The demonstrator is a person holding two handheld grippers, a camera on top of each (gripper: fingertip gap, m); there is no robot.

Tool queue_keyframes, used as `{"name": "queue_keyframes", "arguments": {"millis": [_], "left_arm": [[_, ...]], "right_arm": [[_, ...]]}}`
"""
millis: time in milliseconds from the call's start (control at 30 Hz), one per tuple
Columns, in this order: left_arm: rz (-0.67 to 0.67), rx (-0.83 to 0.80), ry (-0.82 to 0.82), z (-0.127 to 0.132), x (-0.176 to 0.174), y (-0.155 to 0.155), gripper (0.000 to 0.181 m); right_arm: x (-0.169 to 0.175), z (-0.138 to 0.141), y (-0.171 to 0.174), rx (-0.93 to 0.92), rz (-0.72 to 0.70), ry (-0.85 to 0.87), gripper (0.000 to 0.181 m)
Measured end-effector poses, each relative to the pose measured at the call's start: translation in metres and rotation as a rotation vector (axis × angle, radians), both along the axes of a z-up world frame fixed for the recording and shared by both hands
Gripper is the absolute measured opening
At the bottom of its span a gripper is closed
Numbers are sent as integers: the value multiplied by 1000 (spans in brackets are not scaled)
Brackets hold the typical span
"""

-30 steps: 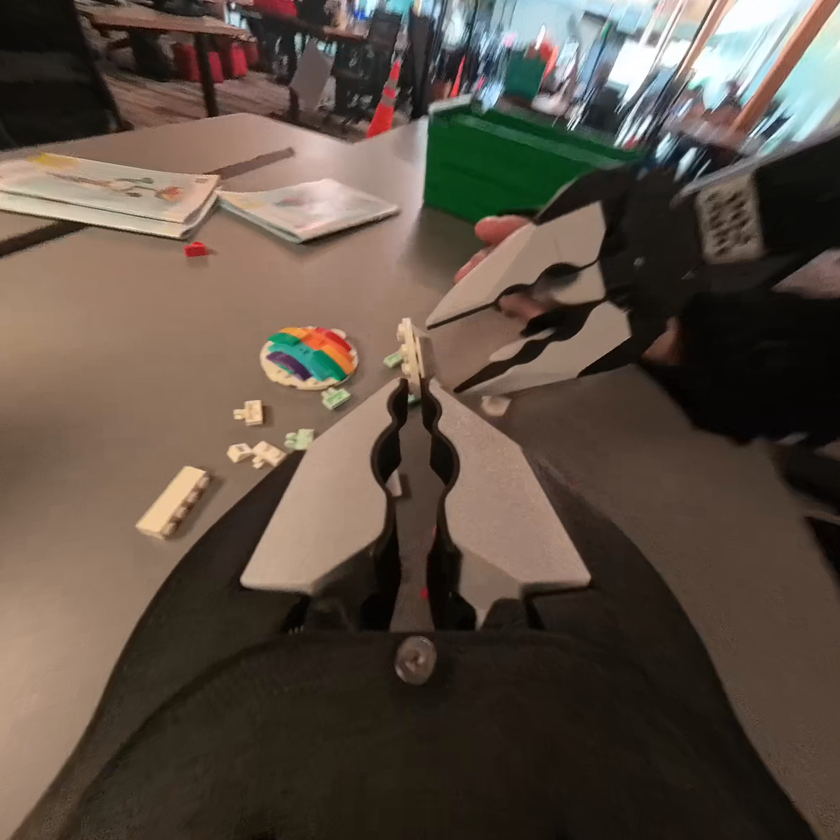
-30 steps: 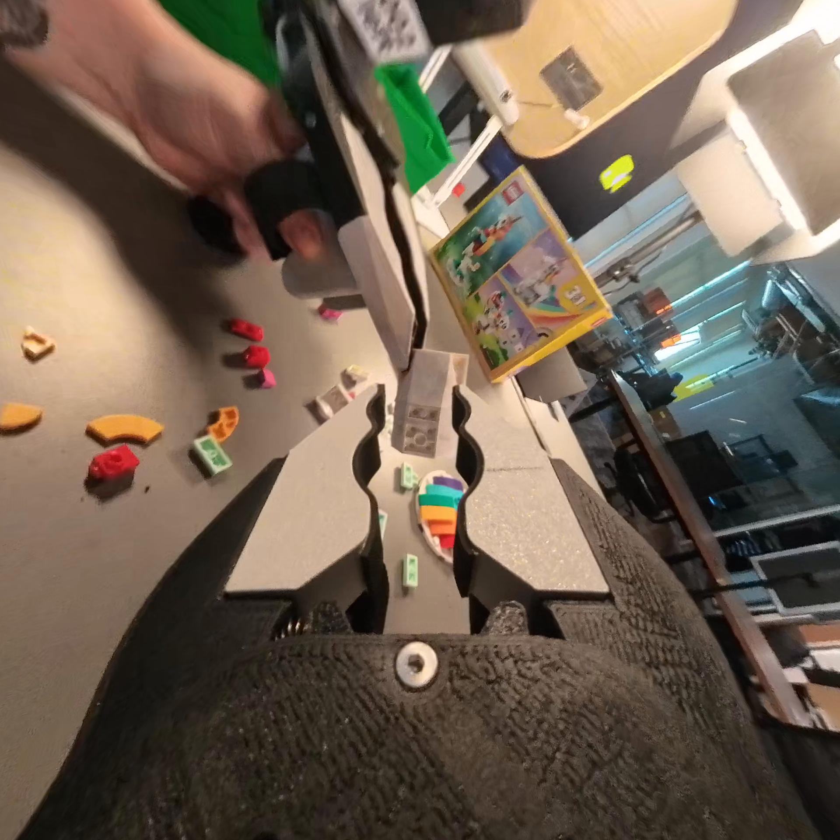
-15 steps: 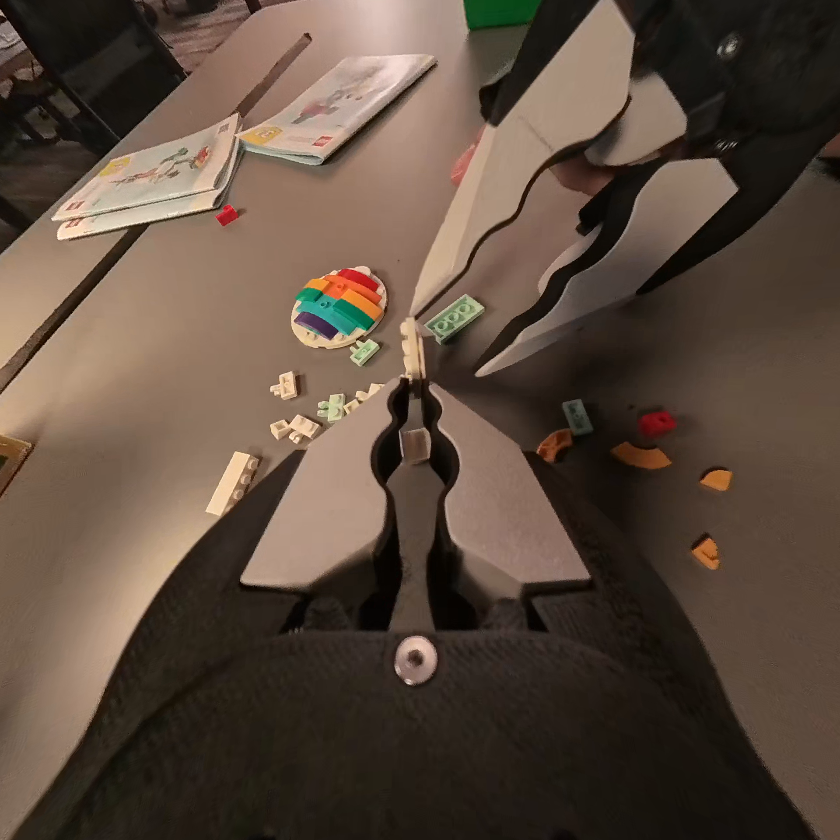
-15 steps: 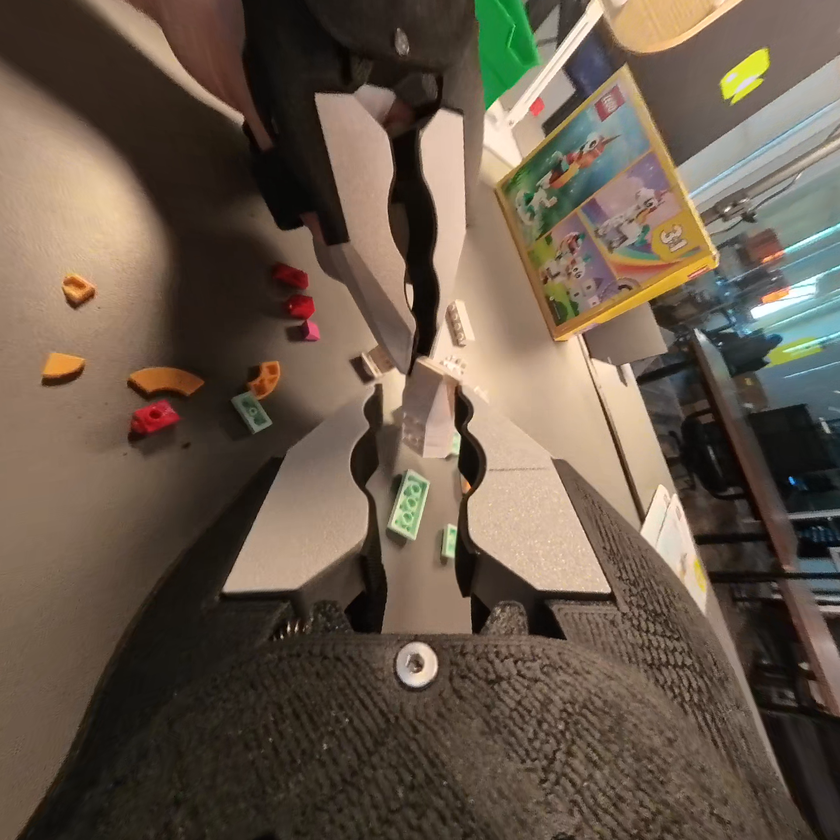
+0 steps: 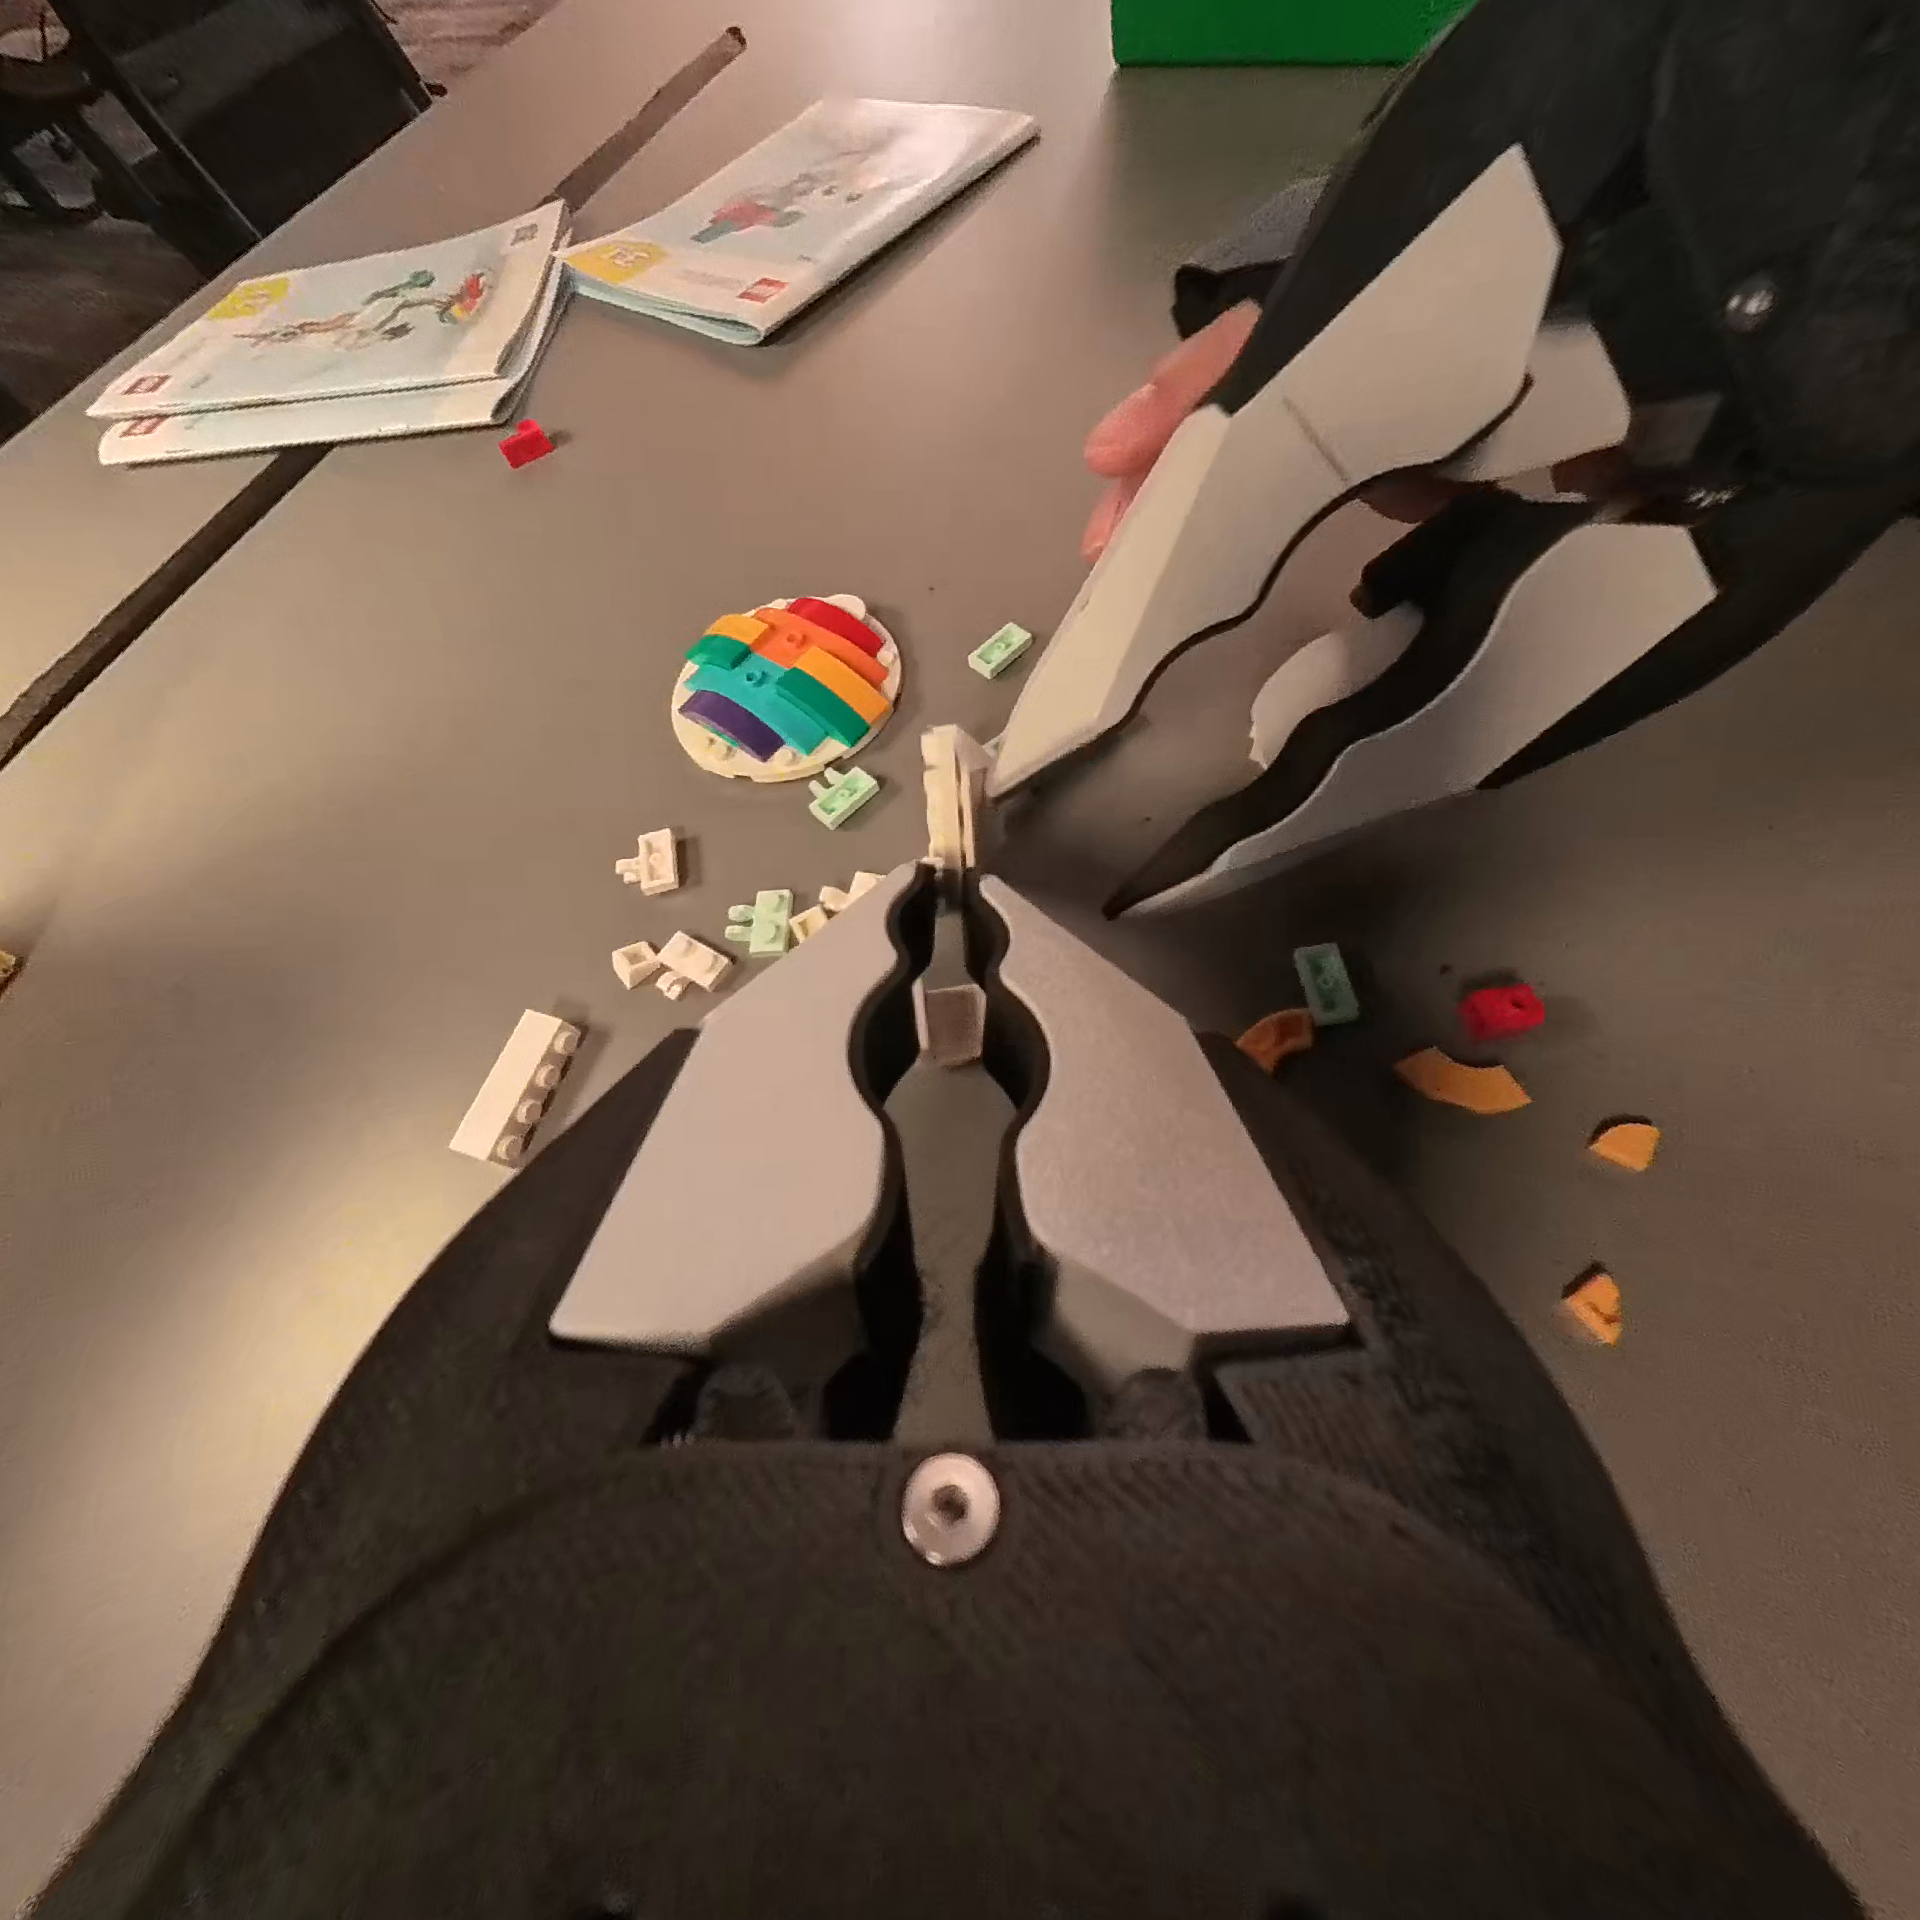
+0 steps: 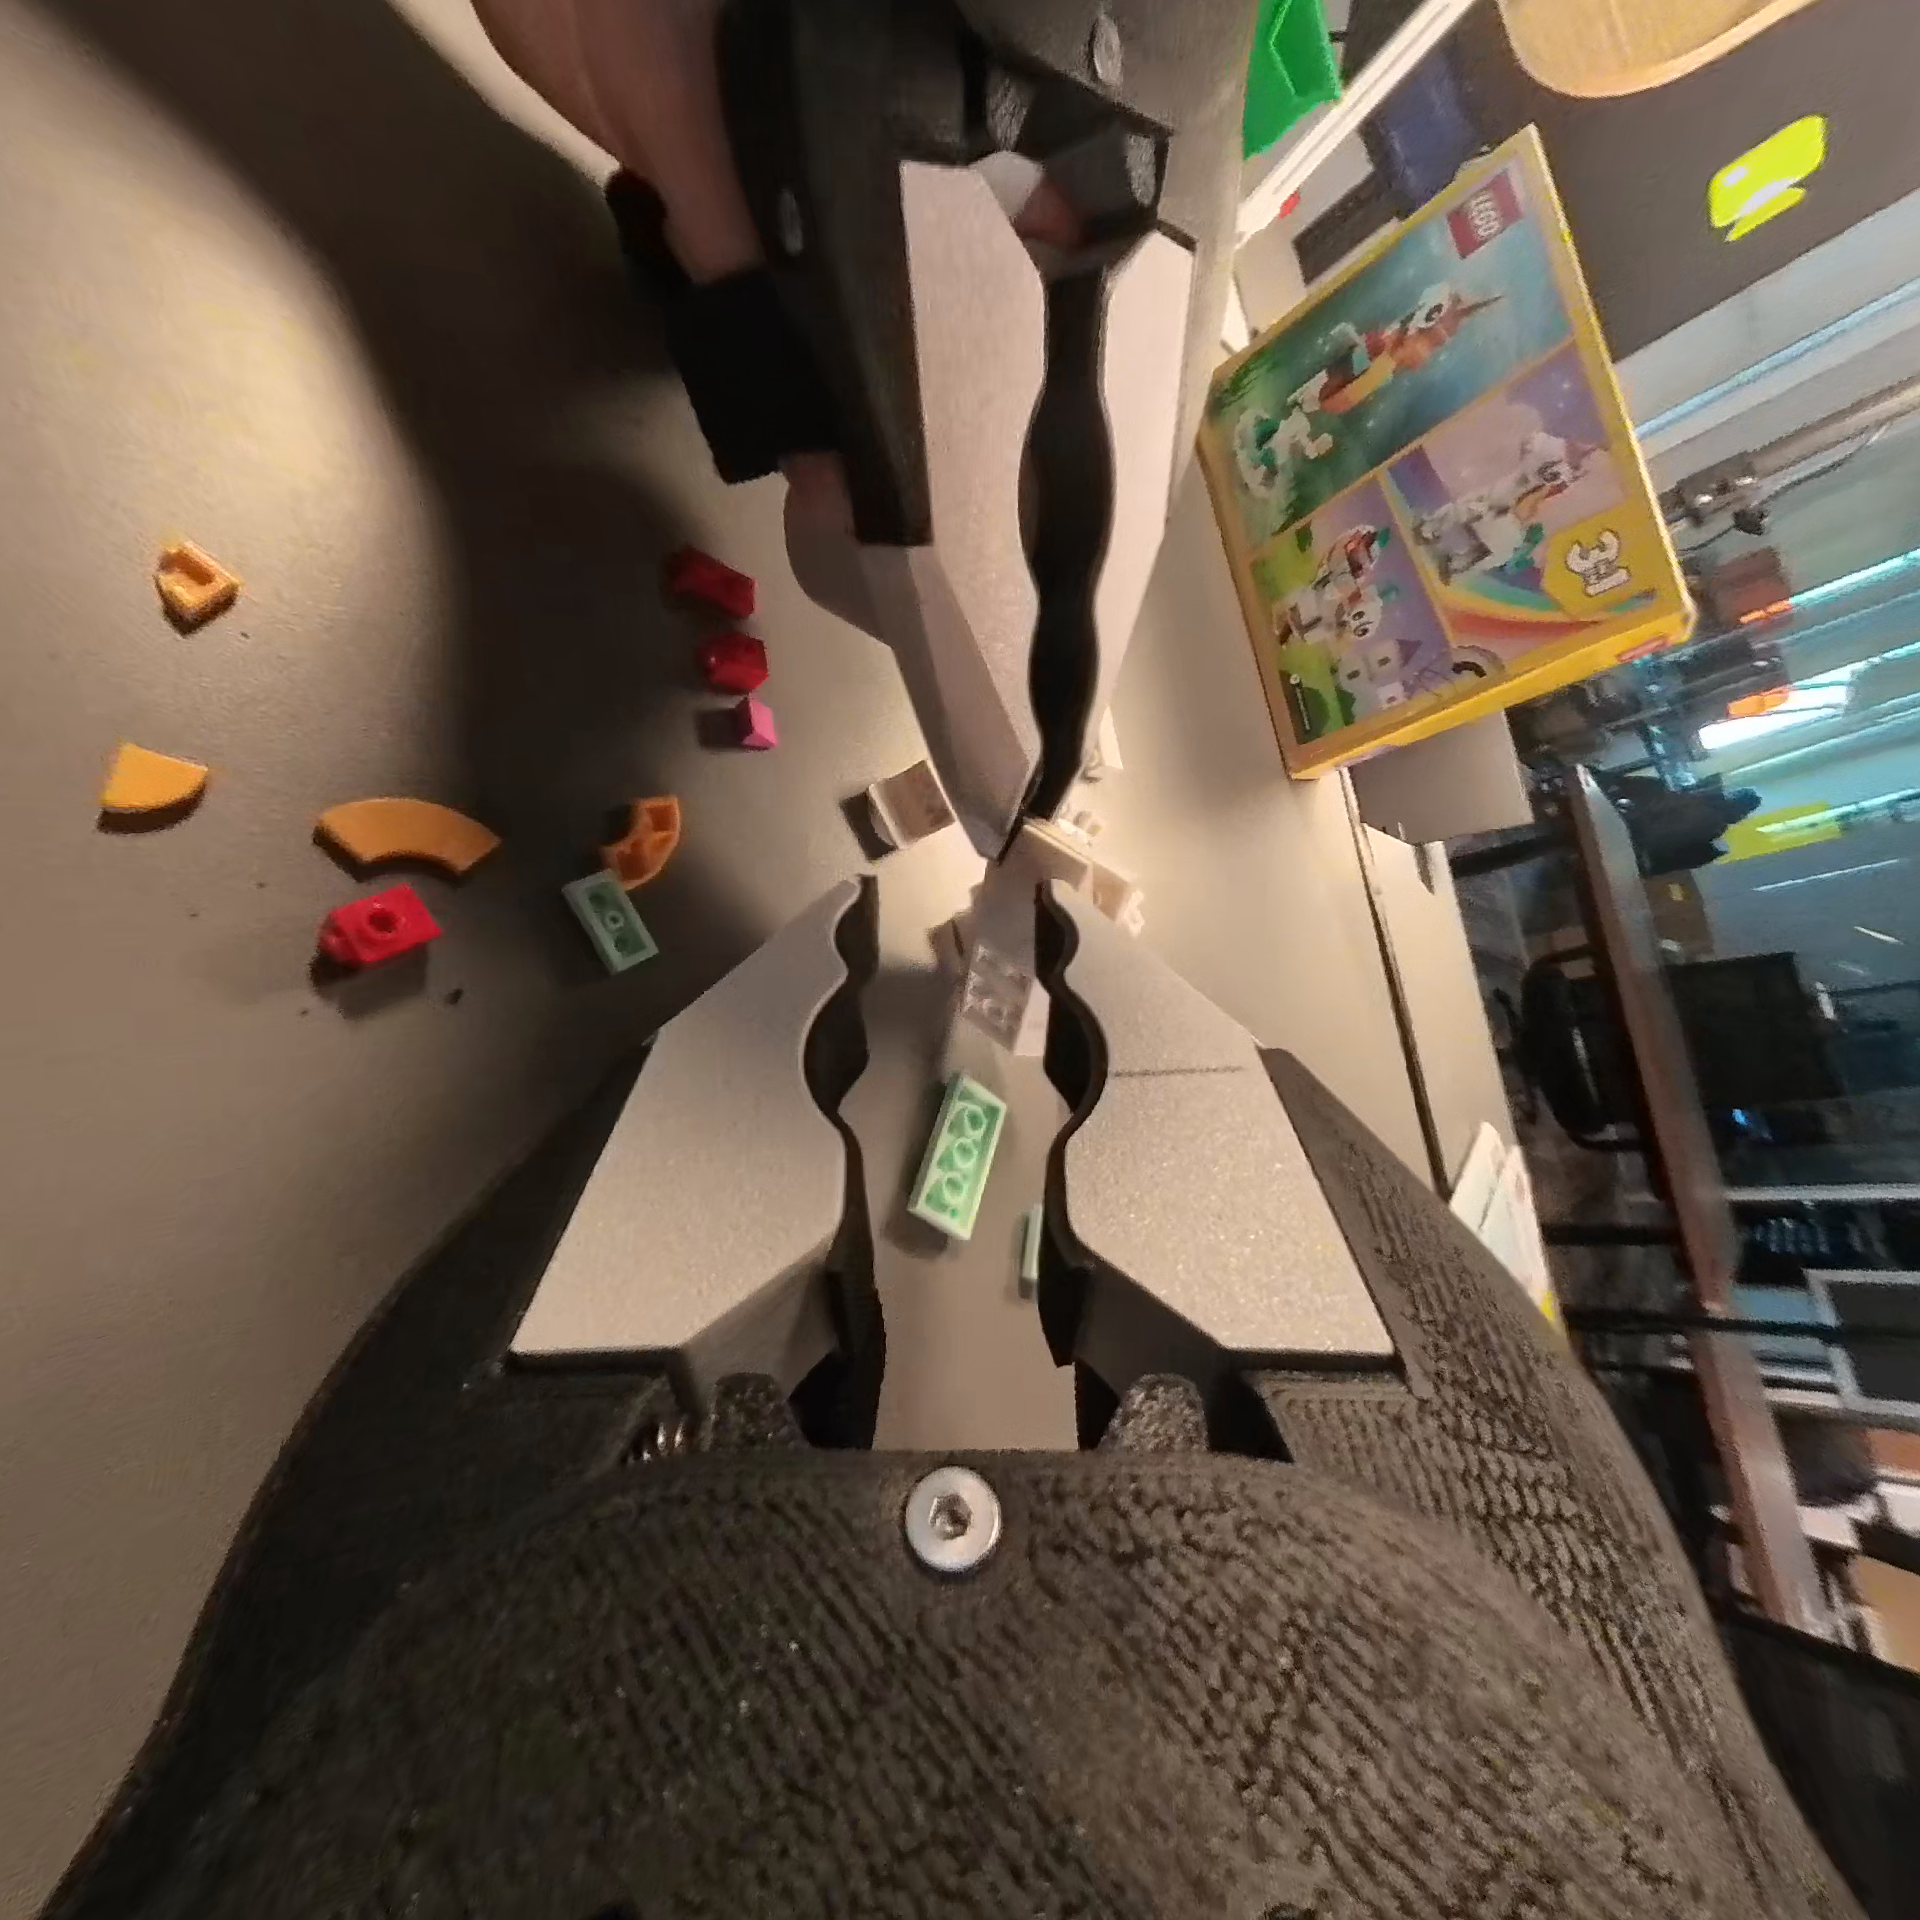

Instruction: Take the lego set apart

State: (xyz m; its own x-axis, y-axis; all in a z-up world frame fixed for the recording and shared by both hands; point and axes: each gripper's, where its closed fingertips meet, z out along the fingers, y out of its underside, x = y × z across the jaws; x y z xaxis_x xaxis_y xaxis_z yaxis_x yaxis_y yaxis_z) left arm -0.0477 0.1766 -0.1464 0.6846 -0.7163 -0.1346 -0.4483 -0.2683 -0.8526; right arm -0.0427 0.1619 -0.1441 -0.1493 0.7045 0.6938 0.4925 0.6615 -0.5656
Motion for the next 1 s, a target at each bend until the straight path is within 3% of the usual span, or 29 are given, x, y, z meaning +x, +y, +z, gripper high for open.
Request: {"name": "queue_keyframes", "arguments": {"millis": [333,600,1000], "left_arm": [[-15,21,32,0,2,-1,4],[-74,116,153,-2,8,-7,6],[-90,145,241,-5,12,-10,5]], "right_arm": [[1,7,4,-10,-25,40,31],[-2,1,5,16,-37,-2,38],[5,8,4,87,-43,-67,15]]}}
